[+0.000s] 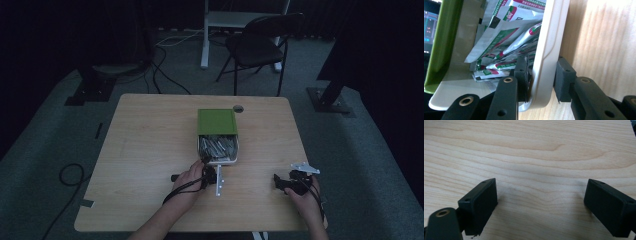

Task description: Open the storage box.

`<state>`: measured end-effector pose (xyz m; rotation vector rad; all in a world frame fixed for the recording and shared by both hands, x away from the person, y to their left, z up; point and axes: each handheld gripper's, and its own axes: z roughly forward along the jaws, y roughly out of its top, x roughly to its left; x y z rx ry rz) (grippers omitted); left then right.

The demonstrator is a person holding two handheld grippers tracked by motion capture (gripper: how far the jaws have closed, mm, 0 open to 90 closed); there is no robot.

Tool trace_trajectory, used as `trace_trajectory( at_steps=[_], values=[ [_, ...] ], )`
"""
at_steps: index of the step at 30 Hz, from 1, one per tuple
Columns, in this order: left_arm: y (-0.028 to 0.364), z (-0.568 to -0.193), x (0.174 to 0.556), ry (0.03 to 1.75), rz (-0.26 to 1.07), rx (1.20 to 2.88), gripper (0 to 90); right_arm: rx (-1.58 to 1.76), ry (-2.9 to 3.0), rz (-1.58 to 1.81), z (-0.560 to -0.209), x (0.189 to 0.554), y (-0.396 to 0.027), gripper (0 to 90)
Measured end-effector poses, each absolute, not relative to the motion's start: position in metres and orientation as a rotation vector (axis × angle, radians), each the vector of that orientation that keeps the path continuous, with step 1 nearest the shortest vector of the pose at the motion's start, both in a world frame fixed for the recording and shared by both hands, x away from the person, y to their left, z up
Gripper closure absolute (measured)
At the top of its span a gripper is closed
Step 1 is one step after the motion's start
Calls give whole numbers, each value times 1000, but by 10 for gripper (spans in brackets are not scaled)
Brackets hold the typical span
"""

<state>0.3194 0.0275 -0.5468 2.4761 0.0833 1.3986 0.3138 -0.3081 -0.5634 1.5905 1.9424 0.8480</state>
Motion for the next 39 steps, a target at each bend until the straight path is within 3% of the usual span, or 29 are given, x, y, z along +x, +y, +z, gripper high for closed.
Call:
trace_trajectory(
  at_steps=[39],
  values=[
    [31, -544, 271, 86, 1318, 2511, 688, 1585, 1947, 851, -563, 313, -308, 127]
  ],
)
